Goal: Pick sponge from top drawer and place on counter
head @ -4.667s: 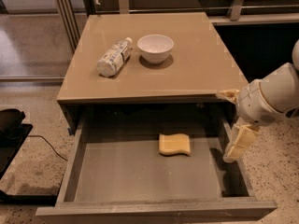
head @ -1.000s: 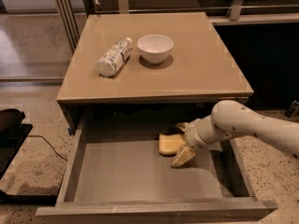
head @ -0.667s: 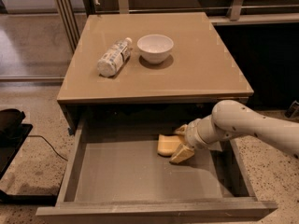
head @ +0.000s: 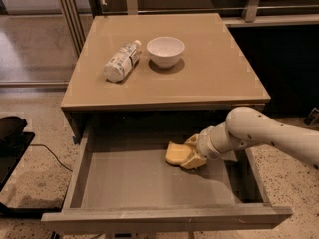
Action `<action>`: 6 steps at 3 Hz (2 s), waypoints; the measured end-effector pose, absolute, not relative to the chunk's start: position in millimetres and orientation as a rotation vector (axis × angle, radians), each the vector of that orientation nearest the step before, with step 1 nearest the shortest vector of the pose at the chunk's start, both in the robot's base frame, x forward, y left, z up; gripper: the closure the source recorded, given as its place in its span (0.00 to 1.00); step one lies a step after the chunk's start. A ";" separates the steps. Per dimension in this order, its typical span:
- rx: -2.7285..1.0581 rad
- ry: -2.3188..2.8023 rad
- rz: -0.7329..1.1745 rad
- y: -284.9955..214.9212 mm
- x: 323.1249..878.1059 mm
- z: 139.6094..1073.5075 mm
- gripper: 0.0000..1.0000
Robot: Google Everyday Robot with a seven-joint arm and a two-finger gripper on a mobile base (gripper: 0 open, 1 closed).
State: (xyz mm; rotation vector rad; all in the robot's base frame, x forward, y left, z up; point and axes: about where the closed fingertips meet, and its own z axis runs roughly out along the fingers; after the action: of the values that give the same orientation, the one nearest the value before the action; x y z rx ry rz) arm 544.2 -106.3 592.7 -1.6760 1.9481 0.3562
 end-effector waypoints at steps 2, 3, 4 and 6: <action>-1.666 1.948 0.317 -117.6 523.5 615.3 1.00; -1.653 1.921 0.261 -132.0 493.8 654.0 1.00; -1.671 1.854 0.179 -142.1 478.8 714.3 1.00; -1.722 1.721 0.117 -157.7 525.6 829.7 1.00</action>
Offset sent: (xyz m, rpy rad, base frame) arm -0.0554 -0.0338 0.0617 -0.0375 -0.0707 -0.0450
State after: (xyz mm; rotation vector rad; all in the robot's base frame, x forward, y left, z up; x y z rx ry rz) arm 525.6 -157.7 829.7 -1.7222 1.7207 0.1170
